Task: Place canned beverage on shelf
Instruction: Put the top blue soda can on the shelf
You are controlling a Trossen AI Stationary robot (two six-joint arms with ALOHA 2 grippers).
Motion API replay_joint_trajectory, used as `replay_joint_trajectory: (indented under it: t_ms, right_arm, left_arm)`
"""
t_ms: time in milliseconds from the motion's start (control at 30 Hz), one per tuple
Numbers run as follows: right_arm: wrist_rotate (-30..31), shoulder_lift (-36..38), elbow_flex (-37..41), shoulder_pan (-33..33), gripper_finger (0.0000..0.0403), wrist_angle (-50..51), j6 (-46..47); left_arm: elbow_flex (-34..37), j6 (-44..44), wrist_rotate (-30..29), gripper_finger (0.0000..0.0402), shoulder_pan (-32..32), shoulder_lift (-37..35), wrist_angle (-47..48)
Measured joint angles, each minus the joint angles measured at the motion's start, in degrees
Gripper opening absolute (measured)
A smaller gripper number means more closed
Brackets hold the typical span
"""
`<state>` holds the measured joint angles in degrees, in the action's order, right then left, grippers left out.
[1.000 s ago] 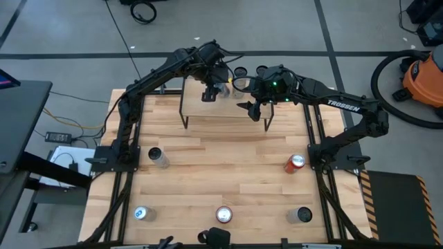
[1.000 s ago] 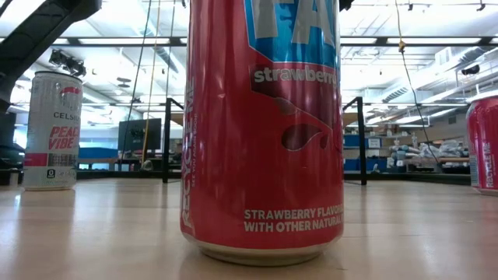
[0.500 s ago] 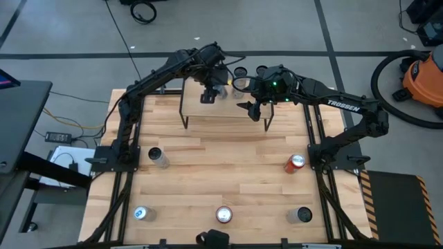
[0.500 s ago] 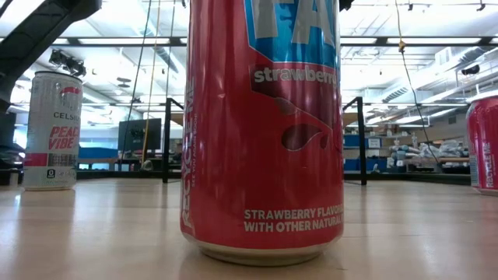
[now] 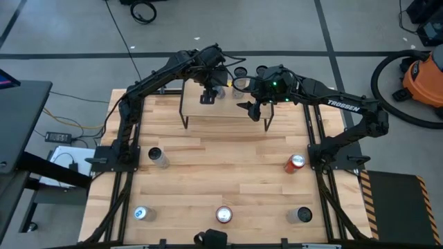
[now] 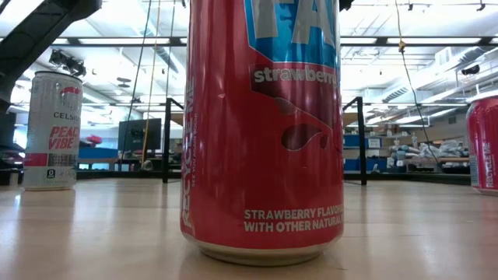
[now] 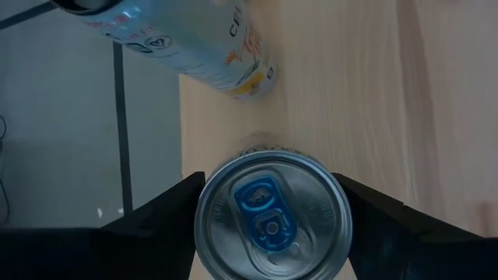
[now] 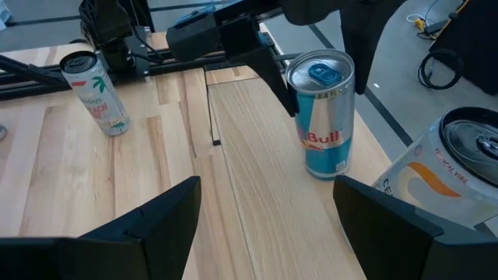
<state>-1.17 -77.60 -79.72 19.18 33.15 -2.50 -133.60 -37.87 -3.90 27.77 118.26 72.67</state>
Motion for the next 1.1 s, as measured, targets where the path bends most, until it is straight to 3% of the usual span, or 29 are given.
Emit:
replay_joint_trajectory:
  t_ms: [367, 633, 933, 1100]
  right_arm:
    - [0.0, 0.0, 0.0, 0.0, 0.0302, -1.4, -0.1]
    - [-0.1, 0.0, 0.0, 0.0, 0.0302, -4.7, -7.3]
    - [-7.0, 0.0, 0.0, 0.0, 0.0302, -5.4, -12.6]
    - [-6.1, 0.0, 0.0, 0.0, 0.0302, -6.1, -12.5]
  left_arm:
    - [-0.1, -1.8, -0.1, 0.0263, -0.6, 0.0, 1.3]
    - [-0.1, -1.8, 0.0, 0.0263, -0.7, 0.0, 1.5]
    - [-0.1, -2.3, 0.8, 0.0263, -0.6, -0.5, 2.6]
    - [-0.1, -2.3, 0.7, 0.0263, -0.5, -0.8, 2.7]
